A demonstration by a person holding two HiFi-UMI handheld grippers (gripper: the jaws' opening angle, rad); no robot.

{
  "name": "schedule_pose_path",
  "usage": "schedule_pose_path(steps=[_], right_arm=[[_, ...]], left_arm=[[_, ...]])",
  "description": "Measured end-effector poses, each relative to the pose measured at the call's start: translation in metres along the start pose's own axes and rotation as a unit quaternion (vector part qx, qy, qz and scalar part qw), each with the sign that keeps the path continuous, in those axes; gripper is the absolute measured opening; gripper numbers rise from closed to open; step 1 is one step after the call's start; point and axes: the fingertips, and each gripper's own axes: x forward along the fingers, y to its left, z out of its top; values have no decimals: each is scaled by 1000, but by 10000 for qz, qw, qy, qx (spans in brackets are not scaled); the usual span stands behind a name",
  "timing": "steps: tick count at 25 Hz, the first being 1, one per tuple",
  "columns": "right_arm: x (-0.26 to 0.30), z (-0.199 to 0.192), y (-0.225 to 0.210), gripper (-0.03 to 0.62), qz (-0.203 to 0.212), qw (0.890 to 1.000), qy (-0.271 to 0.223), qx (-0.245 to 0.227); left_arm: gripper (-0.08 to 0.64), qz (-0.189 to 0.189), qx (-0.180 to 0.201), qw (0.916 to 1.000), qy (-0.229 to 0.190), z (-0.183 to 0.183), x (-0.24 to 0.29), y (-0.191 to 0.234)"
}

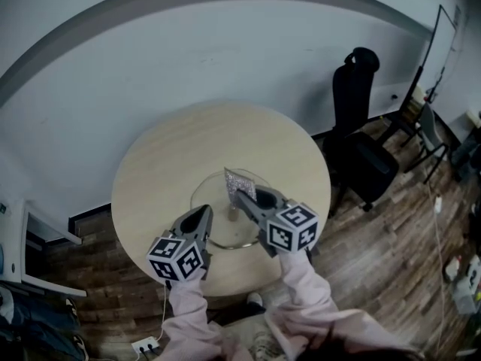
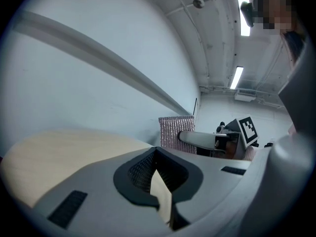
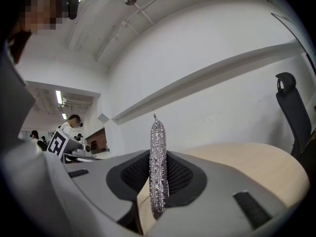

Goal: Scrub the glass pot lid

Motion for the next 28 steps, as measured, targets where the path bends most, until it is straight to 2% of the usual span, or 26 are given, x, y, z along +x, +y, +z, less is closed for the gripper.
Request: schedule_pose_path(steps=[16,28], right_arm=[[28,-16,-9,75,259,9990,364,-2],[32,-27,-32,75,6,9987,460,224]], left_arm=[[-2,513,-801,9944,458,-41,-3,48],[6,822,-1693,9786,831,-100,-15,86]])
